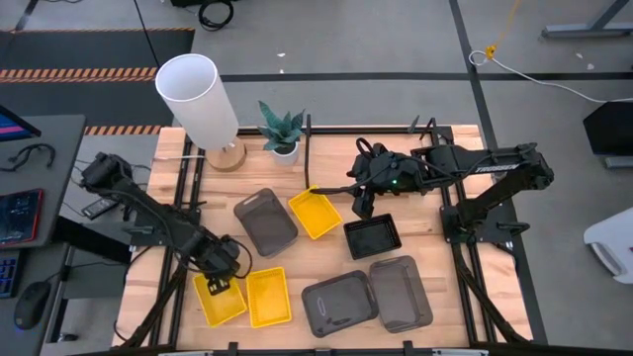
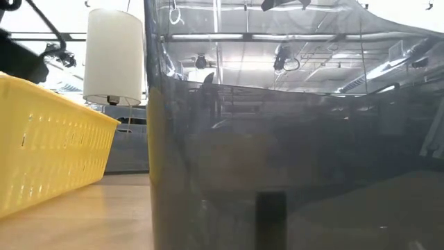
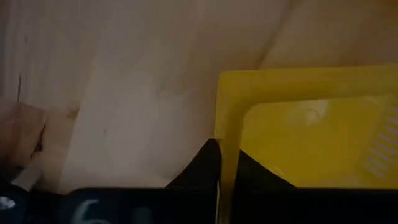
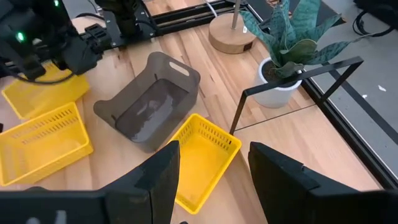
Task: Stack baskets on shelf by color
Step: Stack the bottom left yellow bin on the bottom center yellow bin
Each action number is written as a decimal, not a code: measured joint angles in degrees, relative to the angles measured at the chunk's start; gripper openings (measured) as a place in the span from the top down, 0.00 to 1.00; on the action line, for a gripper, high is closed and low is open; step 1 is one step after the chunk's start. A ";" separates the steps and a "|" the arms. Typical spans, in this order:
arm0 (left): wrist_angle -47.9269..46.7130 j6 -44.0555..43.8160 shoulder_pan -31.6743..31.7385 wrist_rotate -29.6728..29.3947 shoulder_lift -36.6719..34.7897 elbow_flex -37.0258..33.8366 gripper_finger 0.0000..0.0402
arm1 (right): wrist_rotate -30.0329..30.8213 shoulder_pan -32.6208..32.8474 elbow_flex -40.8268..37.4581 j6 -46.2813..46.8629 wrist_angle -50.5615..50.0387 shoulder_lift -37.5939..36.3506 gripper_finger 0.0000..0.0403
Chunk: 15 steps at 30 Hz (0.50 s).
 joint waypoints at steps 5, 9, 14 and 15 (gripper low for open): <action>-0.29 0.64 0.10 4.46 -8.09 1.45 0.99 | 0.02 0.00 0.00 -0.02 -0.02 0.00 0.51; -0.58 0.04 0.03 4.10 -11.42 5.25 0.99 | 0.01 0.00 0.00 -0.02 0.00 0.00 0.51; -0.30 0.47 0.44 -3.49 -9.22 12.00 0.99 | 0.02 0.00 0.00 -0.02 0.65 0.00 0.51; -0.26 1.31 0.82 -4.85 -7.87 13.40 0.99 | 0.02 0.00 0.00 -0.03 0.82 0.00 0.51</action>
